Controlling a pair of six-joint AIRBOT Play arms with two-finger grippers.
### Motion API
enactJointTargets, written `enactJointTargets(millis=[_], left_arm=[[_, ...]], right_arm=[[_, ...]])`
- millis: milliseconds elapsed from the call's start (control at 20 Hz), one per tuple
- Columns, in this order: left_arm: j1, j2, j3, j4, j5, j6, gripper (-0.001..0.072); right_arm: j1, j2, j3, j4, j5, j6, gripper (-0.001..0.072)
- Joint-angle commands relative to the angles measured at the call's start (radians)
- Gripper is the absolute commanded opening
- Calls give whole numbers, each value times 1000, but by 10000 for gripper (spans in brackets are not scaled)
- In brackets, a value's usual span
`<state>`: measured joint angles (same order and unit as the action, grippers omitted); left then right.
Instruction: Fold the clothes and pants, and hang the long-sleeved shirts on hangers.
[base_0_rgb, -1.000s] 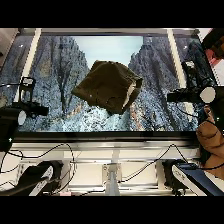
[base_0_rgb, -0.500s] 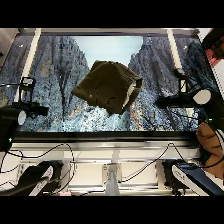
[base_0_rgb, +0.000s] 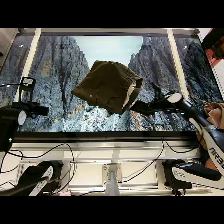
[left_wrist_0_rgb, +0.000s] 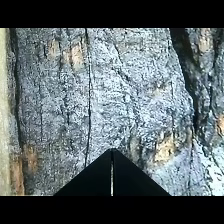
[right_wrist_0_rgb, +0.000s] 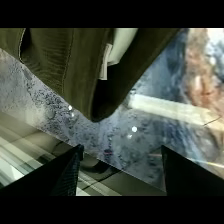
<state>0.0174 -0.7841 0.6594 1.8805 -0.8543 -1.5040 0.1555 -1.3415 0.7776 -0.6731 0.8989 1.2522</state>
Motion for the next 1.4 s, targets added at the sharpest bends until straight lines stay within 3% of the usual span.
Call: enactJointTargets(millis=[0, 350, 500, 550, 800, 1000, 1050, 1150, 1350], left_arm=[[1, -1, 0, -7, 1, 0, 29], [1, -1, 0, -7, 1, 0, 29], [1, -1, 0, -8, 1, 0, 29], [1, -1, 0, -8, 2, 0, 29], [1, -2, -3, -102, 2, 0, 29], [1, -2, -3, -105, 1, 0, 29], [1, -2, -3, -105, 1, 0, 29], [1, -2, -3, -105, 1, 0, 29], [1, -2, -3, -106, 1, 0, 29]], right_arm=[[102, -106, 38, 100, -100, -2, 558], [145, -257, 200, 100, -67, 125, 551], [145, -294, 233, 100, -18, 147, 540], [145, -302, 235, 98, -8, 148, 483], [132, -303, 241, 73, 10, 145, 495], [43, -303, 302, -6, 188, 147, 496], [22, -302, 304, -21, 219, 154, 502], [6, -303, 303, -98, 231, 238, 706], [48, -305, 301, -122, 184, 293, 698]])
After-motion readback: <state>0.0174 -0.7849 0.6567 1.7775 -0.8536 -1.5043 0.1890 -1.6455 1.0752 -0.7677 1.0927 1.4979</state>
